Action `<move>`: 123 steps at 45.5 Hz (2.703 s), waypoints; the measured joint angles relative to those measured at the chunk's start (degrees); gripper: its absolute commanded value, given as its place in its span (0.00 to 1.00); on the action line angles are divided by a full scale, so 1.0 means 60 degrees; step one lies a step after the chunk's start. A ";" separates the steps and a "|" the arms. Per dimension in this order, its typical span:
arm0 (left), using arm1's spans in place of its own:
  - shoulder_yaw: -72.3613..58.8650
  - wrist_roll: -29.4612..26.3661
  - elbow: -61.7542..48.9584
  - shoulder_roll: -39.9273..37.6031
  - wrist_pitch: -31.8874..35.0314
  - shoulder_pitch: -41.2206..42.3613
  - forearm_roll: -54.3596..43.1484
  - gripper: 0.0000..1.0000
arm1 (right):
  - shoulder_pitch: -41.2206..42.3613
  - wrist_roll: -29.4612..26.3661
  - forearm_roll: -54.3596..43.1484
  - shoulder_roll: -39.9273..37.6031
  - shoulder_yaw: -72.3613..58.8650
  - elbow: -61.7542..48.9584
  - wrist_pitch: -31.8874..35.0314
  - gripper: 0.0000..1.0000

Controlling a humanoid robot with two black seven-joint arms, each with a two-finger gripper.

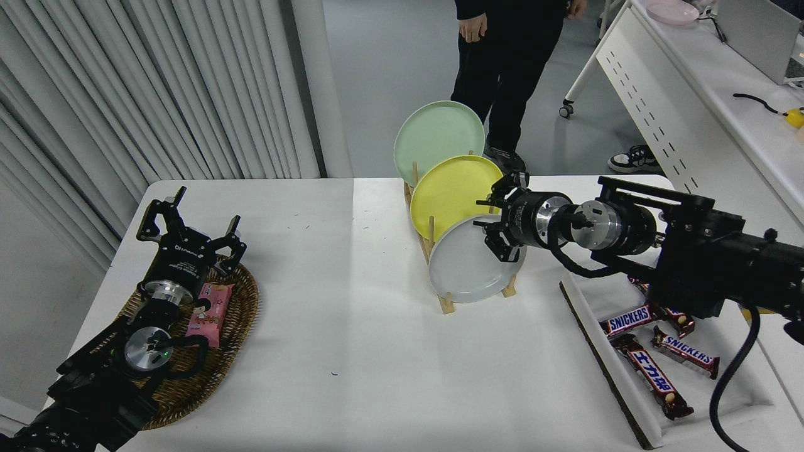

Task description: Place the plate on the table

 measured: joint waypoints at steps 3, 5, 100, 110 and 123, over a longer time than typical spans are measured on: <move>0.0000 0.0000 0.0000 0.0000 0.0000 0.0000 0.0000 1.00 | 0.0000 -0.0013 -0.0009 -0.0003 0.0002 -0.0005 -0.0001 0.25; 0.0000 0.0000 -0.0001 0.0000 0.0000 0.0000 0.0000 1.00 | 0.0000 -0.0019 -0.0017 -0.0005 0.0004 -0.0009 -0.0002 0.24; -0.0001 0.0000 -0.0002 0.0000 0.0005 0.0000 -0.0001 1.00 | 0.1802 -0.1692 0.0455 -0.1620 0.0426 0.1209 -0.0137 0.00; -0.0006 0.0000 0.0004 0.0000 0.0005 0.0000 -0.0001 1.00 | 0.2669 -0.1894 0.1239 -0.2067 0.0421 0.1869 -0.0462 0.00; -0.0006 0.0000 0.0001 0.0000 0.0006 0.0000 -0.0001 1.00 | 0.3678 -0.2090 0.2361 -0.2296 0.0445 0.2253 -0.0924 0.00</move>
